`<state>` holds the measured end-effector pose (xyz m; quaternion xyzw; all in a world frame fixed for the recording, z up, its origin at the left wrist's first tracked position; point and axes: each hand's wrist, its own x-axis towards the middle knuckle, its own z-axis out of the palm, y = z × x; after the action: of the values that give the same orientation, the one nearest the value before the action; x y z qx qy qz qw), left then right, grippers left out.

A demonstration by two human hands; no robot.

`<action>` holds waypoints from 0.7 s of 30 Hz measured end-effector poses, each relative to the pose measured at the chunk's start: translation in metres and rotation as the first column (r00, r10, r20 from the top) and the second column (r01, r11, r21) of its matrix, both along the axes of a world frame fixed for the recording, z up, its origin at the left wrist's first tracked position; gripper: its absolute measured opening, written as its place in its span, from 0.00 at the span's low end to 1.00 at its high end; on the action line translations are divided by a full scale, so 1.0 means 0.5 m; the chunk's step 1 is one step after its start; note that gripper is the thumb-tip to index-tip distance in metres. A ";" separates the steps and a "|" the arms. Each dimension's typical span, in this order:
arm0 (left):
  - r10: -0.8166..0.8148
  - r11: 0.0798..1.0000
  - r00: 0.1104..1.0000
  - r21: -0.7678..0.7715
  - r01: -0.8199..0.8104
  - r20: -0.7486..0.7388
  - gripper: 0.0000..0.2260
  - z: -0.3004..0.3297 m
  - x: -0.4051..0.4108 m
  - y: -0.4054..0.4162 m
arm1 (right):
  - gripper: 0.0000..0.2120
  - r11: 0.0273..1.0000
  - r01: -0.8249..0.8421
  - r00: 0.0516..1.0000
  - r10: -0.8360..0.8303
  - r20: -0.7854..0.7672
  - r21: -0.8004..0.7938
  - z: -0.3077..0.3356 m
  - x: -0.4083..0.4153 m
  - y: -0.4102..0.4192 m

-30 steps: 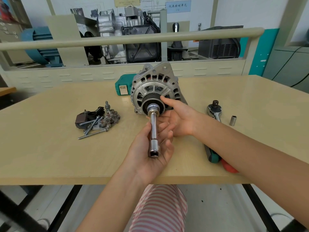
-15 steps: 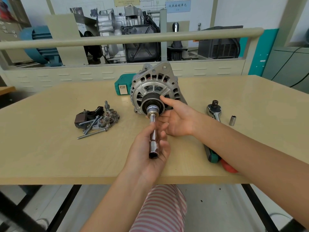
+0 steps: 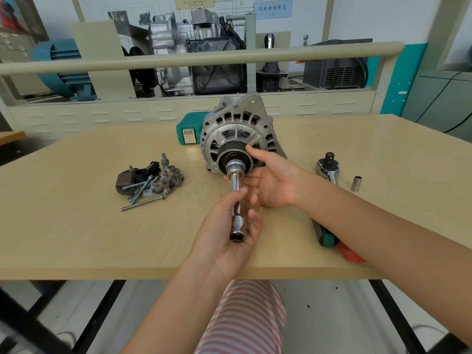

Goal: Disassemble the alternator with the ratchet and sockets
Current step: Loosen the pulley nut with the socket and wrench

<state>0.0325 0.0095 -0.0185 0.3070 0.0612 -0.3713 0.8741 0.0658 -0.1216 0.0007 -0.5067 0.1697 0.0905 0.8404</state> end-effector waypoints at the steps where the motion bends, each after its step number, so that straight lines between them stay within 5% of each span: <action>1: 0.019 1.000 1.000 0.004 -0.019 0.004 0.07 -0.002 -0.001 -0.002 | 0.25 1.000 -0.002 1.000 0.002 0.000 -0.002 0.000 -0.001 0.001; 11: -0.038 0.998 0.999 -0.054 0.037 -0.026 0.15 -0.001 0.000 0.006 | 0.23 1.000 -0.011 1.000 0.011 -0.003 0.029 0.005 -0.004 -0.001; 21: -0.013 1.000 1.000 -0.024 0.013 0.007 0.07 -0.007 0.002 0.002 | 0.24 1.000 0.004 1.000 -0.004 -0.001 -0.011 0.000 0.001 0.000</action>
<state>0.0334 0.0106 -0.0219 0.2983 0.0520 -0.3767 0.8755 0.0661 -0.1216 0.0007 -0.5110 0.1714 0.0881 0.8377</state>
